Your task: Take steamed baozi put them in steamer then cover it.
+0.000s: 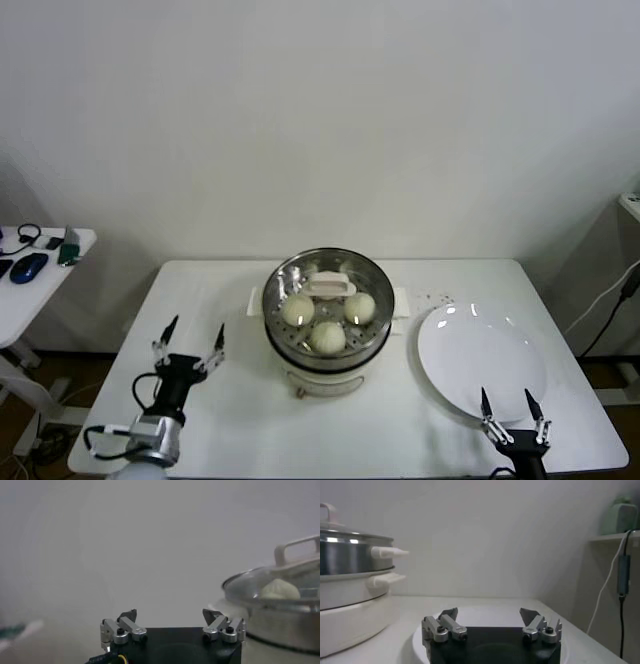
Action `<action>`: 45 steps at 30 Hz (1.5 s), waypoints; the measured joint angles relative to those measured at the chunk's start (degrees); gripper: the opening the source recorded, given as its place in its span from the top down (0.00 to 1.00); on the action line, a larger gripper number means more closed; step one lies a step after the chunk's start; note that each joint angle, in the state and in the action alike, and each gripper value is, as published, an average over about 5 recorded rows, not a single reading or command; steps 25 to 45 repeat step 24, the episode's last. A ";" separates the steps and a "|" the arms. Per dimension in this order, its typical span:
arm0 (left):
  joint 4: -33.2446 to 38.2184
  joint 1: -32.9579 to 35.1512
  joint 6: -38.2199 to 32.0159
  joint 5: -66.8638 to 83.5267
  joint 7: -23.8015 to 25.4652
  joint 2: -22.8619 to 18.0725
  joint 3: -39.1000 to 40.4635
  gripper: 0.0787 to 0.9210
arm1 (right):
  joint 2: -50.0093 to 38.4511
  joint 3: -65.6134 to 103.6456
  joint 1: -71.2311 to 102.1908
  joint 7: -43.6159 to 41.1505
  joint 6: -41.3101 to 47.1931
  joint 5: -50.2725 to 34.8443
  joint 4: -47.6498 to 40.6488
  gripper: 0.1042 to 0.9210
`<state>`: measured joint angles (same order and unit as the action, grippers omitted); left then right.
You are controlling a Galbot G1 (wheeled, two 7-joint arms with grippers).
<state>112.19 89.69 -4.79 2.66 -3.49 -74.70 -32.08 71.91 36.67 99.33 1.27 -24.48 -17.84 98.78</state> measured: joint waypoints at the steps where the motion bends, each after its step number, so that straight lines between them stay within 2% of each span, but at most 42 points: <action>1: -1.06 0.48 -1.26 0.89 0.00 -0.15 -0.17 0.12 | -0.16 -0.04 -0.03 -0.06 0.09 0.01 -0.04 0.12; 9: -6.45 3.74 -7.86 5.30 0.12 -1.51 -0.87 0.12 | -1.09 -0.49 -0.33 -0.54 0.63 -0.03 -0.16 0.12; 19: -8.08 6.33 -11.15 7.53 0.73 -2.35 -1.38 0.12 | -1.74 -0.85 -0.53 -0.63 0.88 -0.17 -0.22 0.12; 45: -8.12 6.84 -11.92 8.05 1.10 -2.52 -1.47 0.12 | -2.00 -0.89 -0.48 -0.68 0.88 -0.38 -0.22 0.12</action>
